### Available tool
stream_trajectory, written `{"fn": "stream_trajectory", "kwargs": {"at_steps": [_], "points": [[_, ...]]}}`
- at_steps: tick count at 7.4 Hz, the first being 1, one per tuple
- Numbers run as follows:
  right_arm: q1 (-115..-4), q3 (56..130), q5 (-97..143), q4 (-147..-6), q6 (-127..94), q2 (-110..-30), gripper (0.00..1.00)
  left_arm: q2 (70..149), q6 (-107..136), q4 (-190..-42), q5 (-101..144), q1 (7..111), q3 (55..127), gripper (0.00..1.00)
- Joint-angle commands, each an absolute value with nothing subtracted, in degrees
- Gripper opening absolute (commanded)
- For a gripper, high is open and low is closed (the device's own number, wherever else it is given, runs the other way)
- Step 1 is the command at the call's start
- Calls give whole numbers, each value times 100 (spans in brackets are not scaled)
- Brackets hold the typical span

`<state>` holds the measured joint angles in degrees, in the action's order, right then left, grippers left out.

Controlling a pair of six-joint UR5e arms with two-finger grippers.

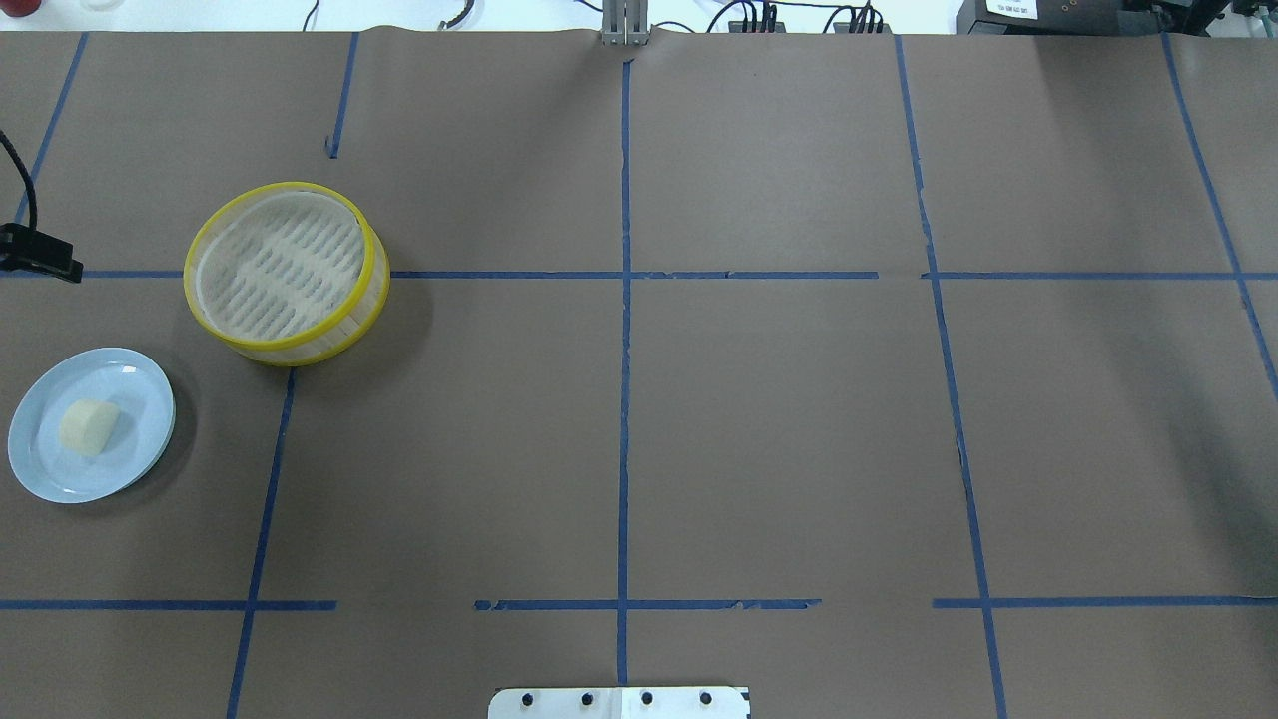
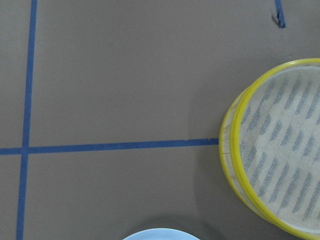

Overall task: Place bun in steamer
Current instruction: 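Move the left gripper over the white bun on the blue plate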

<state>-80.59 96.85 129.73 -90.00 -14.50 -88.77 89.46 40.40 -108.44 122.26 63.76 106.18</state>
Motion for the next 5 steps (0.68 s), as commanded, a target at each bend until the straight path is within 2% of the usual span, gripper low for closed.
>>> {"fn": "stream_trajectory", "kwargs": {"at_steps": [1, 3, 5], "points": [[-8060, 9686, 12973, -9000, -1450, -8877, 100, 8459, 4438, -11482, 12067, 6047, 10591, 100], [-8060, 9686, 12973, -9000, -1450, -8877, 100, 7842, 4561, -12346, 12067, 5968, 10521, 100], [-8060, 9686, 12973, -9000, -1450, -8877, 100, 7840, 4509, -12454, 12085, 5784, 10153, 100]]}}
